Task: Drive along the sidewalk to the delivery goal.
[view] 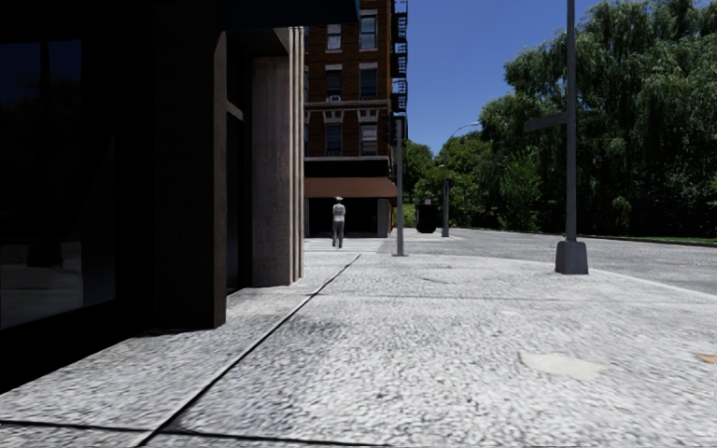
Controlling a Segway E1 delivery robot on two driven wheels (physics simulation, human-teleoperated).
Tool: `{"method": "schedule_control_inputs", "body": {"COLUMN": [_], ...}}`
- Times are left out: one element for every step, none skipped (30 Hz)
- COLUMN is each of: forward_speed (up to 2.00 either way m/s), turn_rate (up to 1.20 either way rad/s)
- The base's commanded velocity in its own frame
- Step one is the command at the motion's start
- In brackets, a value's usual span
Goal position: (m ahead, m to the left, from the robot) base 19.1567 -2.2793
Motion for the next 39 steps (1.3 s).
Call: {"method": "schedule_control_inputs", "body": {"forward_speed": [2.0,2.0,2.0,2.0,2.0,2.0,2.0,2.0,2.0,2.0,2.0,2.0,2.0,2.0,2.0,2.0,2.0,2.0,2.0,2.0,2.0,2.0,2.0,2.0,2.0,2.0,2.0,2.0,2.0,2.0,2.0,2.0,2.0,2.0,2.0,2.0,2.0,2.0,2.0], "turn_rate": [0.0,0.0,0.0,0.0,0.0,0.0,0.0,0.0,0.0,0.0,0.0,0.0,0.0,0.0,0.0,0.0,0.0,0.0,0.0,0.0,0.0,0.0,0.0,0.0,0.0,0.0,0.0,0.0,0.0,0.0,0.0,0.0,0.0,0.0,0.0,0.0,0.0,0.0,0.0]}}
